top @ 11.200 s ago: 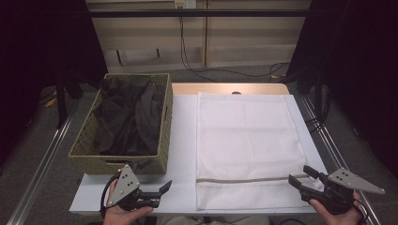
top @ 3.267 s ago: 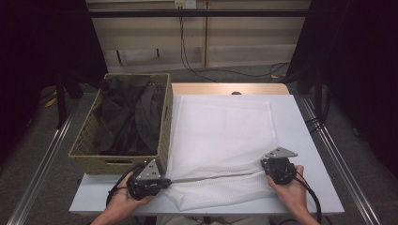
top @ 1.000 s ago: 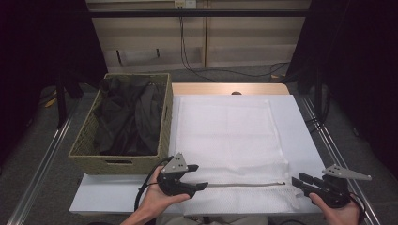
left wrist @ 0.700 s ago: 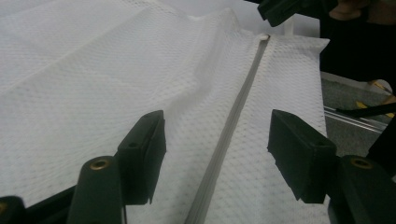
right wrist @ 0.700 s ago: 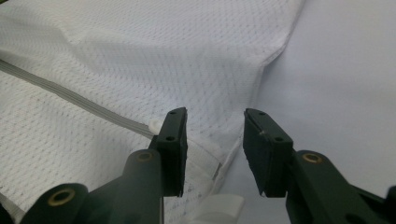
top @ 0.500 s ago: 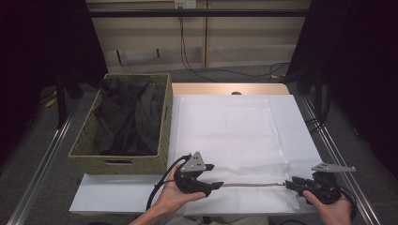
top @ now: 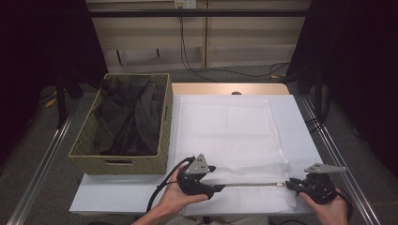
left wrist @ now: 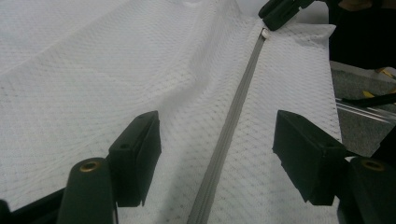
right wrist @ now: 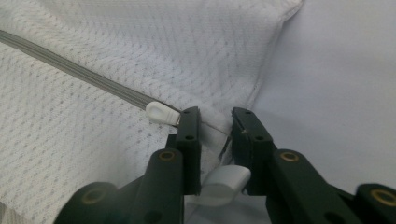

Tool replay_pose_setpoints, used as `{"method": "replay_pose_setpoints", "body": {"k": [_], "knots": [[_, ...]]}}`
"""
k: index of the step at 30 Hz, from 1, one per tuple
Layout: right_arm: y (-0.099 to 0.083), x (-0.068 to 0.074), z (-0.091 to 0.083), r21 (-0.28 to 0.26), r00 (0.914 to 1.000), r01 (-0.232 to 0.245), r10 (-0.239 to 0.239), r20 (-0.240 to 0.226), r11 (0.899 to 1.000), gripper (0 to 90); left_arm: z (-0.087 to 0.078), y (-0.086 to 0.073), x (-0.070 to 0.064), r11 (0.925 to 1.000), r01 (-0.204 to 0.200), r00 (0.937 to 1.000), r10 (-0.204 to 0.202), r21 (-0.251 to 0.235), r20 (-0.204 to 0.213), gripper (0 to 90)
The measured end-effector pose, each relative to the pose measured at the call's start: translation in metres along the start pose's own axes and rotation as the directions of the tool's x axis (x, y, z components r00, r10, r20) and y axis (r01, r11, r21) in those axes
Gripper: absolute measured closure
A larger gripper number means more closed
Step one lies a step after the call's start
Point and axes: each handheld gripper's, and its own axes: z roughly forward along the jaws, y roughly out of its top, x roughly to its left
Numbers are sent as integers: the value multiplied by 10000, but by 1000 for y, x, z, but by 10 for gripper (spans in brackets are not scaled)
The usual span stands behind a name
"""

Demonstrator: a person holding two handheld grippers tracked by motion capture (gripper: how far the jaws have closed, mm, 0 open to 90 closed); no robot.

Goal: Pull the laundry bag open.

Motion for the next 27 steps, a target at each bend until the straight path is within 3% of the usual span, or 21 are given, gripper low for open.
{"method": "replay_pose_setpoints", "body": {"k": [4,6,8,10,12,16,24,27], "knots": [[1,1,1,40,9996,-93,94,-281,9999,840,-1,1,0,9999,123,9999,-123,-7,51,336],[1,-1,1,37,9992,-178,179,-371,9998,845,-2,2,1,9994,219,9997,-215,-278,139,353],[2,-1,0,7,9984,-323,323,-459,9995,846,-4,3,0,9988,295,9981,-316,-385,-531,359],[3,-2,-2,-55,9984,-357,354,-430,9993,848,-4,4,1,9990,258,9993,-268,-360,-275,374],[4,-1,-5,-167,9985,-381,374,-405,9991,849,-3,5,1,9994,218,9992,-227,-286,-321,408],[6,-1,-12,-580,9969,-551,517,-590,9968,851,2,8,-3,9997,134,9999,-133,-179,22,515],[7,0,-21,-969,9951,-608,528,-834,9934,853,15,23,-12,9994,-142,9969,166,-327,764,558],[8,2,-22,-1095,9957,-518,429,-823,9926,853,20,28,-16,9989,-284,9960,314,-375,842,612]]}}
